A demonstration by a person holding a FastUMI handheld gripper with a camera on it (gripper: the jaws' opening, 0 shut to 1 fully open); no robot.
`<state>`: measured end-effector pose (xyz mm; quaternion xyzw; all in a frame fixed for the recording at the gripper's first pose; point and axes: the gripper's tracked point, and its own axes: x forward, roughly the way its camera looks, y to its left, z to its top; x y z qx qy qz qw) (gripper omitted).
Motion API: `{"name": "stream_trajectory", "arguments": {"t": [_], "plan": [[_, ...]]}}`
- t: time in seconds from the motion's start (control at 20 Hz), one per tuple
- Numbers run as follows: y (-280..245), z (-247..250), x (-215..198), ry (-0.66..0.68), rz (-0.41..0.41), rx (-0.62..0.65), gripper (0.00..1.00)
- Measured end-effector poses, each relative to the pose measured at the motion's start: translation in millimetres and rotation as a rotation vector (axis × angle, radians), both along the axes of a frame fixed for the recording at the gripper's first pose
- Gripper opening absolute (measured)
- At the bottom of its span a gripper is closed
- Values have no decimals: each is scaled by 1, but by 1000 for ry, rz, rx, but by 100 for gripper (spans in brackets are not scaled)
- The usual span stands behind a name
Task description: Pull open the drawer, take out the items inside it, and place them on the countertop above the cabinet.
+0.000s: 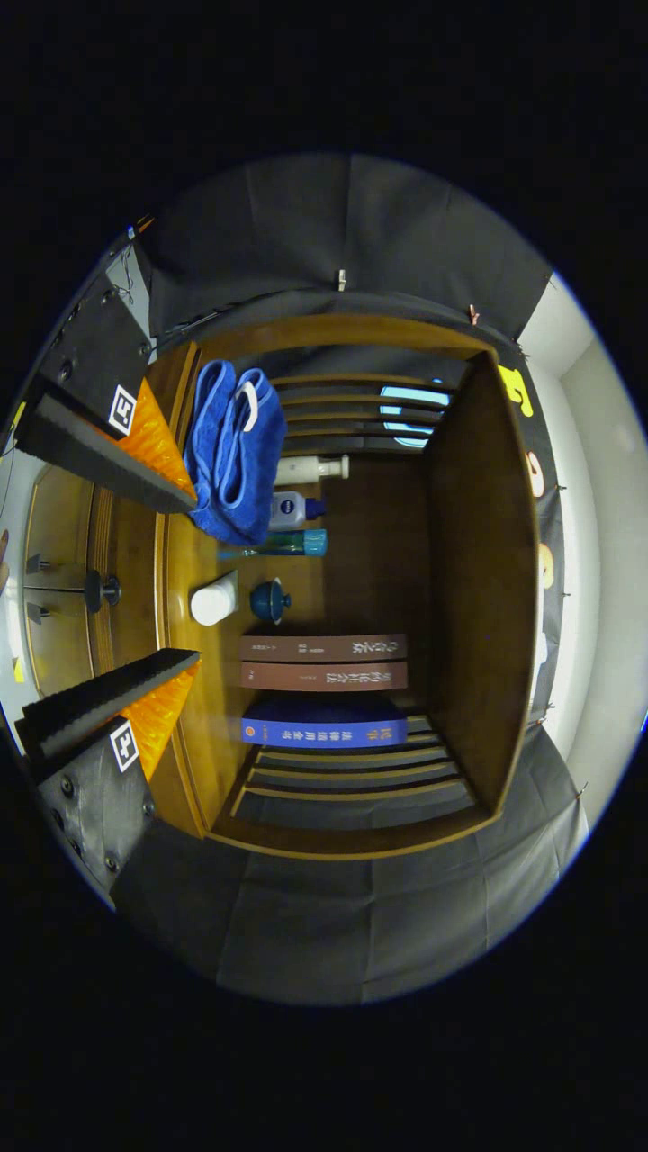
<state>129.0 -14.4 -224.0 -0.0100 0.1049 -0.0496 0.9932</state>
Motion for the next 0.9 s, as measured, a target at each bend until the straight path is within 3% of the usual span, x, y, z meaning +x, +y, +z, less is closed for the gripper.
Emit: {"name": "stream_trajectory", "arguments": {"t": [0.5, 0.9], "plan": [[13, 70, -70, -59, 12, 7, 99], [17, 88, -115, -62, 24, -14, 99]]}}
